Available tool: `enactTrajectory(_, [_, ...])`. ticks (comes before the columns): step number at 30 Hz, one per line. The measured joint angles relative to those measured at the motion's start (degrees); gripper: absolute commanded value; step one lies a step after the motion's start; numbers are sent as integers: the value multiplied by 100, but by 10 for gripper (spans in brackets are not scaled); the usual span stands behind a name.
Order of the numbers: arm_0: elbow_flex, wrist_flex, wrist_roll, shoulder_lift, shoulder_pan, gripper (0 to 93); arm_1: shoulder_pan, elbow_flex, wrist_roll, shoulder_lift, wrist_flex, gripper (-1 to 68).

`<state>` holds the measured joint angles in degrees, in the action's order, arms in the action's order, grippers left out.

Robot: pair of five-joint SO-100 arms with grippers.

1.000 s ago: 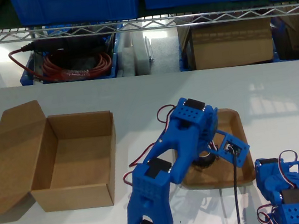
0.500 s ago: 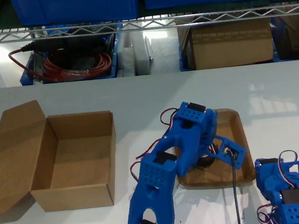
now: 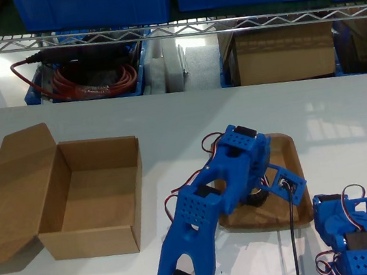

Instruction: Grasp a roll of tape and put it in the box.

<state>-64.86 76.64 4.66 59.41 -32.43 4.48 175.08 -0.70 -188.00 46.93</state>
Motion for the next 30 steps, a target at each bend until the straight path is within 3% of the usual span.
enactTrajectory(6, [-9,-185,70,369,44,-1,0,0,0,0,0,3])
enactTrajectory(10, [-79,-281,62,1564,554,-1,0,0,0,0,0,3])
enactTrajectory(15, [-747,-492,79,3226,1890,-1,0,0,0,0,0,3])
enactTrajectory(24, [-1925,281,-105,4711,5133,-1,0,0,0,0,0,3])
enactTrajectory(27, [-2127,334,-97,4711,5845,-1,0,0,0,0,0,3])
enactTrajectory(30, [-2153,334,9,4711,6100,-1,0,0,0,0,0,3])
